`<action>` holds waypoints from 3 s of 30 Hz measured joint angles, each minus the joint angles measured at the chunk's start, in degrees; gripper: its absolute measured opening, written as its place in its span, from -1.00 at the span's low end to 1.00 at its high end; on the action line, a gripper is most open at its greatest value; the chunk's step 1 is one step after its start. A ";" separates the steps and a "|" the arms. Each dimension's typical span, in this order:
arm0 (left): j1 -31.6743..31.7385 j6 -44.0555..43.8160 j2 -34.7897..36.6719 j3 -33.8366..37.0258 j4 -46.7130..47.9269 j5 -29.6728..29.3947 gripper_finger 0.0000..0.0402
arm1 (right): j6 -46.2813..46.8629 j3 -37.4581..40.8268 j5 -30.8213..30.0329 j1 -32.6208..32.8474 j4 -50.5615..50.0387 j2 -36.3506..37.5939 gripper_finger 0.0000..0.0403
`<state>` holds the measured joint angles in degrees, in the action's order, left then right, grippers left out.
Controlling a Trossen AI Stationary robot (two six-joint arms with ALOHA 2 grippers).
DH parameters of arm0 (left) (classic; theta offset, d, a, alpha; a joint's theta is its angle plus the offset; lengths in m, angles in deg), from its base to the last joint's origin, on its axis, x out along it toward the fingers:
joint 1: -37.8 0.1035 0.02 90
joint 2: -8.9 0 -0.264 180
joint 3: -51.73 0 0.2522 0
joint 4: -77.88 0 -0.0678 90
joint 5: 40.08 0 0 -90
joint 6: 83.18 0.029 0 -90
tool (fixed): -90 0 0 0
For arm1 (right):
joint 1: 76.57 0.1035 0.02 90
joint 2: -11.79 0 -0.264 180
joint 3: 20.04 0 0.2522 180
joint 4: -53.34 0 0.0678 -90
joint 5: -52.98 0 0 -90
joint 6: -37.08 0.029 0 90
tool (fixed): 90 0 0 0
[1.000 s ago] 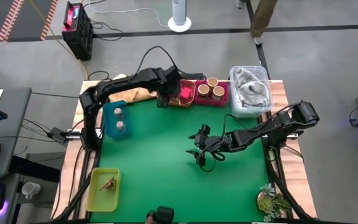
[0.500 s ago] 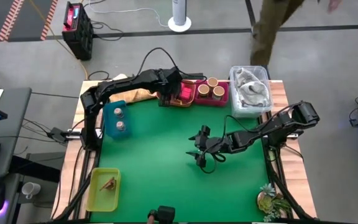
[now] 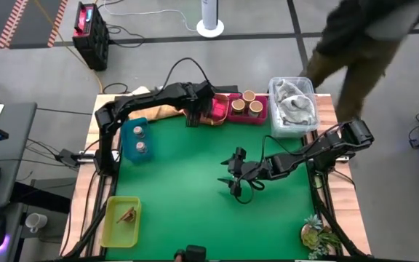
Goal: Sort spices by type
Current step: Put the red seasoning can into the orange bin, then return to Home Position
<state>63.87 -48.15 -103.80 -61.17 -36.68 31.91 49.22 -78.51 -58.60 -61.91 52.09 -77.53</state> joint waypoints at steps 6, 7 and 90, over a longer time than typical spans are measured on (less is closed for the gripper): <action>-0.46 -0.69 -0.14 0.16 1.37 0.55 0.12 | -0.12 0.00 0.00 0.42 0.01 0.00 0.67; -0.42 -0.97 -0.14 0.16 1.45 0.47 0.12 | -0.15 0.00 0.00 0.48 0.00 0.00 0.67; -7.10 -18.67 33.38 32.25 -10.08 14.28 -0.06 | 1.15 27.26 -5.57 -3.54 17.12 27.37 0.55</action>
<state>56.77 -66.83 -70.41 -28.92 -46.75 46.19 50.38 -51.25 -64.18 -65.45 69.21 -50.15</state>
